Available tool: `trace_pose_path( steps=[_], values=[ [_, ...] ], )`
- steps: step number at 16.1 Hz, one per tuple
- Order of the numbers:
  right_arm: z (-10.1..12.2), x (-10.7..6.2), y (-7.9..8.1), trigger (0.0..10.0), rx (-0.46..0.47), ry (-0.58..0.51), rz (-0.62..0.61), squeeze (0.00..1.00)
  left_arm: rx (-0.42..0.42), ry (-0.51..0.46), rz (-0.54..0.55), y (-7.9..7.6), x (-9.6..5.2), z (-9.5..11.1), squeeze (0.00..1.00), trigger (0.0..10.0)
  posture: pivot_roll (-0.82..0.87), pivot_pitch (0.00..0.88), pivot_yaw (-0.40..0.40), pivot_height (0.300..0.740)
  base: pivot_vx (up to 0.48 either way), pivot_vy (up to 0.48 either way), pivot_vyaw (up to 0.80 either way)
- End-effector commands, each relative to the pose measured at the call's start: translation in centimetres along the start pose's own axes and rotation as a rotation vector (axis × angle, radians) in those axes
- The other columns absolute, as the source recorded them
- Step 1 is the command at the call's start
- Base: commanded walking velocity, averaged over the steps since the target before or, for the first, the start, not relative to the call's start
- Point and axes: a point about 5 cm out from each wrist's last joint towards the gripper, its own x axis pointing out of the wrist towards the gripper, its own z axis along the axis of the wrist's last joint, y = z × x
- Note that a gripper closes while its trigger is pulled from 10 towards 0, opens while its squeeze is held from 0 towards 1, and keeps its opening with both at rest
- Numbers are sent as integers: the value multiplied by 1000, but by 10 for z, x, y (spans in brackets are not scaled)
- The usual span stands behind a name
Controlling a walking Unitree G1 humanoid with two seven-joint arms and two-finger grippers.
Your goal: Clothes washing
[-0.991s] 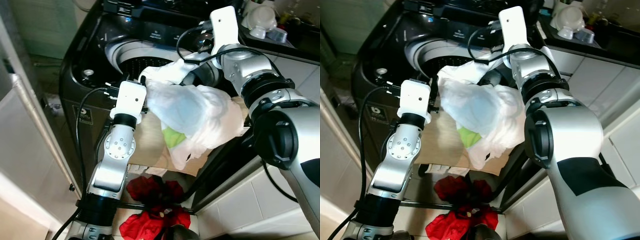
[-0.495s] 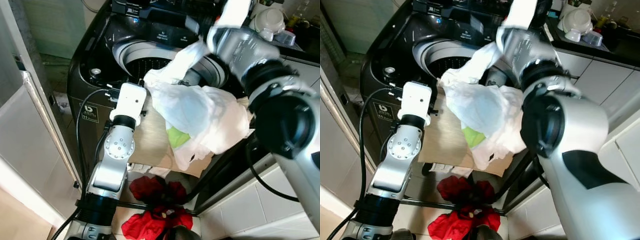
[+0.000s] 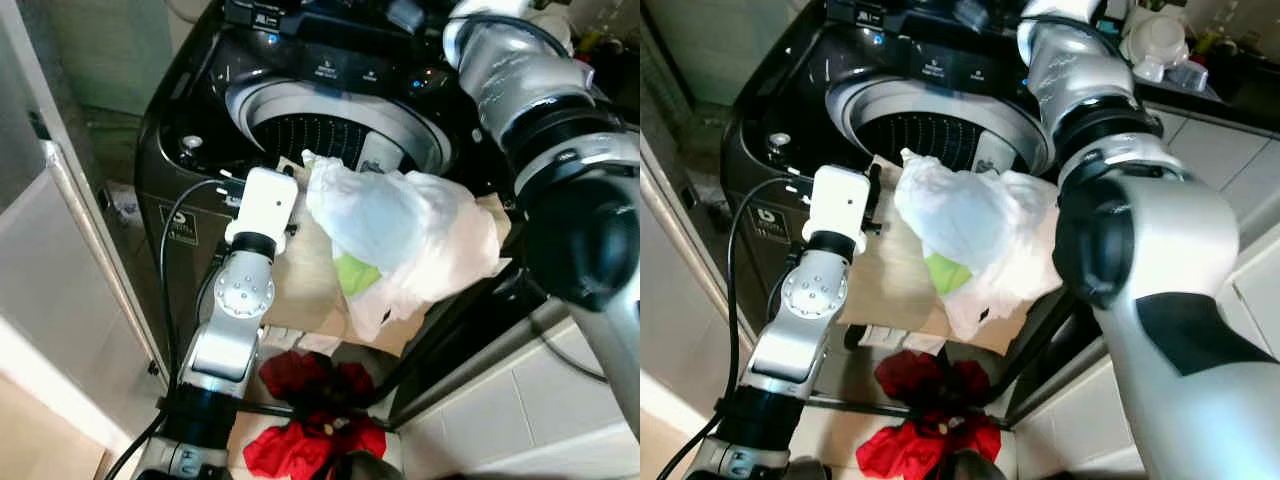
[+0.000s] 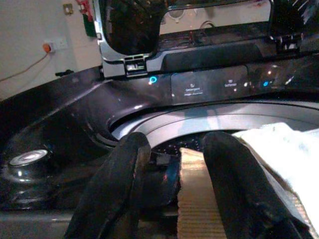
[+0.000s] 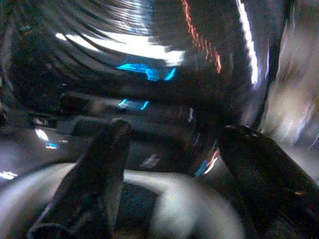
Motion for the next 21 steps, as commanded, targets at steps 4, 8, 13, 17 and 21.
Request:
trace_pose_path(
  steps=[4, 8, 13, 17, 21],
  values=[
    [-1, -11, -38, 10000, -270, -322, -192, 0, 20, -77, 39, 13, -3, 15, 0, 10000, 145, 0, -180, 740, 0, 0, 0],
    [-42, -42, -50, 10000, -274, -479, -335, 0, -6, -94, 15, 12, -2, 18, 0, 10000, 80, 0, -129, 740, 0, 0, 0],
    [-85, -78, -40, 10000, -287, -482, -306, 0, -62, -63, 4, 11, 2, 12, 0, 10000, 48, 0, -96, 740, 0, 0, 0],
    [-96, -135, -41, 10000, -395, -549, -182, 0, -61, -64, -9, 12, 1, 11, 0, 10000, 34, 0, -88, 740, 0, 0, 0],
    [-132, -208, -37, 10000, -553, -490, -8, 0, -61, -56, -28, 12, -2, 8, 0, 10000, 4, 0, -64, 740, 0, 0, 0]
  ],
)
